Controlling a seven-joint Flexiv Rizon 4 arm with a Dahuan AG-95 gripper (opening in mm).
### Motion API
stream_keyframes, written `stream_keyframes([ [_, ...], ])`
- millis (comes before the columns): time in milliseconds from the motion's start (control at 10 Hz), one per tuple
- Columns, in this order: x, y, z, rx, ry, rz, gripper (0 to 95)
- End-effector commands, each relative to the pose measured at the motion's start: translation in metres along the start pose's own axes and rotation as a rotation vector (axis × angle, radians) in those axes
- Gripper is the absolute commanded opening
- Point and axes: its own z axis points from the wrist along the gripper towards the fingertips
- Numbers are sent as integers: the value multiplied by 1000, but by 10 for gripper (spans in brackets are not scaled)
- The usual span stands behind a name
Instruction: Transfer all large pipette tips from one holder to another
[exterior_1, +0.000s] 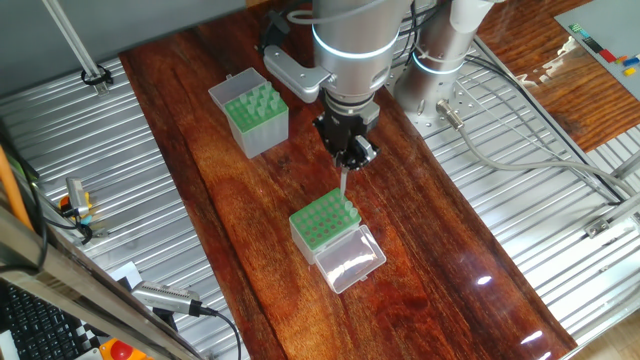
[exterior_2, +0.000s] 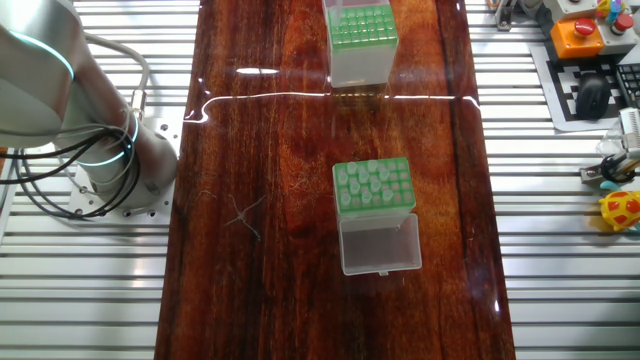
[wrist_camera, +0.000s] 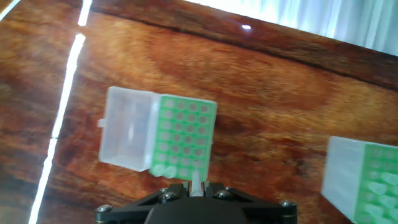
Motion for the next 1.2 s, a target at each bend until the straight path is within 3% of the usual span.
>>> stream_keyframes([
  [100,1,-1,0,1,-2,-1,0],
  [1200,1,4,15,13,-16,-4,0],
])
